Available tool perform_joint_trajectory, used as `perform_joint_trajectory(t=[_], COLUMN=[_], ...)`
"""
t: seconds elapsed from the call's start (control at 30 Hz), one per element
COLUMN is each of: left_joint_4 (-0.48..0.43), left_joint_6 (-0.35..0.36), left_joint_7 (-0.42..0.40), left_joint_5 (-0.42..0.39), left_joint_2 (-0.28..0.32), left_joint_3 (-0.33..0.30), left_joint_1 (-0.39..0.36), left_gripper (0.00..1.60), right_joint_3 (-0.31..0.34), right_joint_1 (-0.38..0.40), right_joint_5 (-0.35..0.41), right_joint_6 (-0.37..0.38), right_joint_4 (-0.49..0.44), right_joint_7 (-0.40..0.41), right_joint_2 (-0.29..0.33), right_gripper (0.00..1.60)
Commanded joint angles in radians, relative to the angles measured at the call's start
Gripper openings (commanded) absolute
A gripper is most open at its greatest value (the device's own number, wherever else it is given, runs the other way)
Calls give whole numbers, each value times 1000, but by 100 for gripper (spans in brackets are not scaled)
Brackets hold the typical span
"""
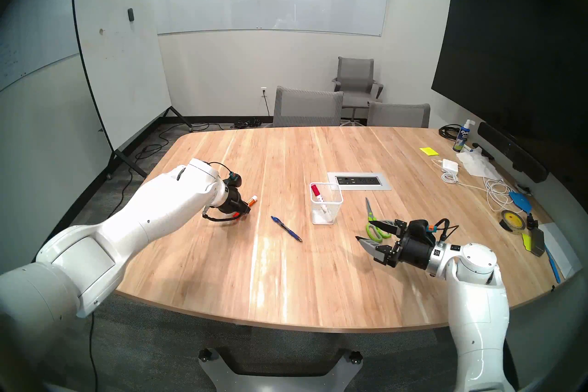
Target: Place the pen, the marker, and the scissors into the pen holder
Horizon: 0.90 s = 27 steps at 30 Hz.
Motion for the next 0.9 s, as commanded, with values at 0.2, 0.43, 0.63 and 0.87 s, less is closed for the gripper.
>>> perform_joint_trajectory(t=[0.2, 0.43, 0.63, 0.87], left_joint_4=[5, 19, 105, 234], left_joint_6=[-2, -3, -29, -76], left_joint_7=[-7, -14, -39, -72], left_joint_5=[9, 22, 39, 60], left_joint_2=[-15, -23, -52, -103], left_joint_3=[2, 5, 17, 43], left_joint_1=[-11, -21, -56, -106], left_gripper=[110, 147, 154, 156], right_joint_3=[2, 3, 4, 6], right_joint_1=[12, 12, 13, 14], right_joint_5=[3, 1, 0, -2], right_joint_6=[2, 2, 2, 3], right_joint_4=[-15, -15, -15, -15], right_joint_7=[0, 1, 2, 4], right_joint_2=[-4, -5, -6, -8], right_gripper=[160, 160, 160, 160])
